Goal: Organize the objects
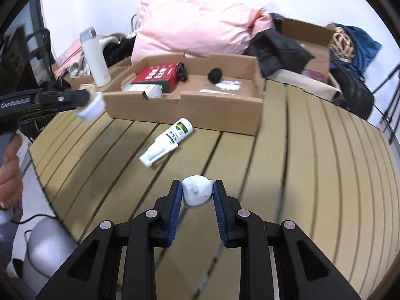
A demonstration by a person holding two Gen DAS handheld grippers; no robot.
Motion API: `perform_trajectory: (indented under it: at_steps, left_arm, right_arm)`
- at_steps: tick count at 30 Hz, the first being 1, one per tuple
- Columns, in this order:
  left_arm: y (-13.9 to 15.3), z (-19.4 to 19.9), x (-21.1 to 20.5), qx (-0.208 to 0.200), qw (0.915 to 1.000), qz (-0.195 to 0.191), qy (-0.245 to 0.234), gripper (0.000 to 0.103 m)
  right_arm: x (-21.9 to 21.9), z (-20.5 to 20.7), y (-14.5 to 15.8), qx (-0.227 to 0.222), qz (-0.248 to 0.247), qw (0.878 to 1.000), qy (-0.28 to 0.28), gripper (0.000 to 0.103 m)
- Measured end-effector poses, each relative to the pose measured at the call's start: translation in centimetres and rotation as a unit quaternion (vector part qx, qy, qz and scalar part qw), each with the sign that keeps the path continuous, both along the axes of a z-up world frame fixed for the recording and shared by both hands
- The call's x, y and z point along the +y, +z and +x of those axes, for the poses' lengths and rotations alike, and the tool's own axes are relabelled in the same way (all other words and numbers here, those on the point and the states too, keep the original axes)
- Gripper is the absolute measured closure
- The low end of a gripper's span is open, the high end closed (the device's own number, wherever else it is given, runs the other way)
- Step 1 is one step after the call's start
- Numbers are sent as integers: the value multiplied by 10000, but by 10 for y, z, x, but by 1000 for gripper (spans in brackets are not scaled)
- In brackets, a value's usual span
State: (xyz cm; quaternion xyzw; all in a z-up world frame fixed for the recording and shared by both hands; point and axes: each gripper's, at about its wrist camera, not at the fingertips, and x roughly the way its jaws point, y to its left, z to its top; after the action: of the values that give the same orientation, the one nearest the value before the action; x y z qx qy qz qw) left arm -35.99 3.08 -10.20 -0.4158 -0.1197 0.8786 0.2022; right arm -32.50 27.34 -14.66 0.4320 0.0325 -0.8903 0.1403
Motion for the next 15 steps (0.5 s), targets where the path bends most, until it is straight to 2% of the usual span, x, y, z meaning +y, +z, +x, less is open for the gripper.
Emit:
perform_trajectory:
  at_steps: [2, 5, 8, 10, 15]
  left_arm:
    - [-11, 3, 6, -107, 9998, -148, -5, 86]
    - [-54, 2, 13, -525, 9969, -572, 134, 86]
    - [-93, 5, 12, -1031, 9922, -635, 307, 85]
    - [-97, 11, 8, -967, 9930, -490, 464, 86]
    - [-83, 18, 5, -731, 9947, -519, 504, 87]
  right_arm:
    - [9, 14, 2, -68, -113, 9999, -112, 75]
    - [14, 26, -7, -228, -204, 9991, -289, 75]
    - [11, 39, -15, -351, -259, 9984, -350, 75]
    - [7, 49, -18, -372, -268, 9986, -281, 75]
    - [-1, 58, -24, -419, -267, 9986, -161, 75]
